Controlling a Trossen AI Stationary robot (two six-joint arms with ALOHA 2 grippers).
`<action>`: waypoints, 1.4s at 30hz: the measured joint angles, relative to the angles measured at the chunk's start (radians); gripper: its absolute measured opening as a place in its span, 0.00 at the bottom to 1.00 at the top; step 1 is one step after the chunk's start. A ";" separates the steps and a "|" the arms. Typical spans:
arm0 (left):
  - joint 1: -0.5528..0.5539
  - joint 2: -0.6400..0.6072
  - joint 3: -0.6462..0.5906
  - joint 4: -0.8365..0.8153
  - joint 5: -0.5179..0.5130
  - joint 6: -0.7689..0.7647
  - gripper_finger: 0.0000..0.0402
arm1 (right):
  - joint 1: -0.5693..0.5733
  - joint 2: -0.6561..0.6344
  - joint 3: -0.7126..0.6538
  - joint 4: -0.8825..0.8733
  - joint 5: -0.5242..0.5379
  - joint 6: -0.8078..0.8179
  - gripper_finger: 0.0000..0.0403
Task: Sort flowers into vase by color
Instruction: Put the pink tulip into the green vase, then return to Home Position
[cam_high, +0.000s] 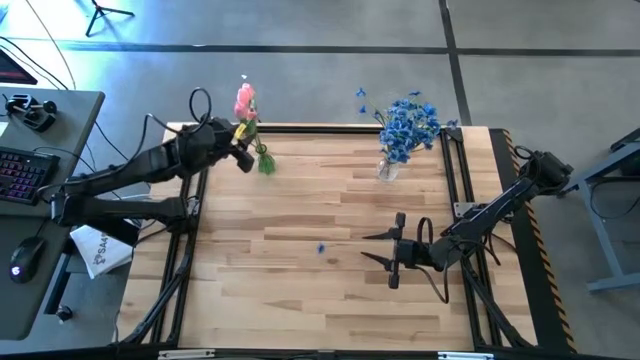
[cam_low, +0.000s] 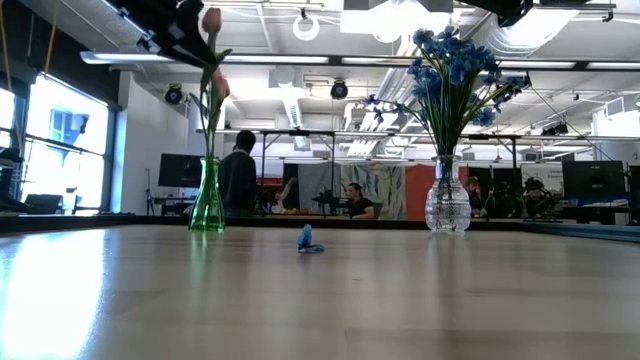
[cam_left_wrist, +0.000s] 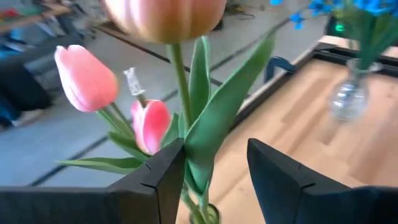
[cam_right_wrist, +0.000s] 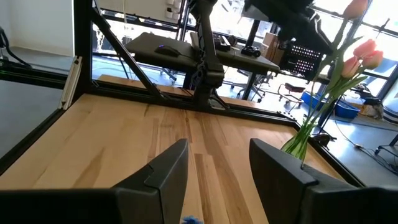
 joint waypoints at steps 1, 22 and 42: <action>0.000 0.000 0.015 -0.027 0.015 -0.011 0.40 | 0.000 0.000 0.000 0.000 0.000 0.000 0.41; 0.030 0.233 0.052 -0.005 -0.064 -0.038 0.04 | 0.000 0.000 0.000 -0.070 0.001 0.068 0.41; -0.058 0.222 0.146 -0.139 0.185 -0.157 0.07 | 0.000 0.000 0.000 -0.104 0.001 0.091 0.41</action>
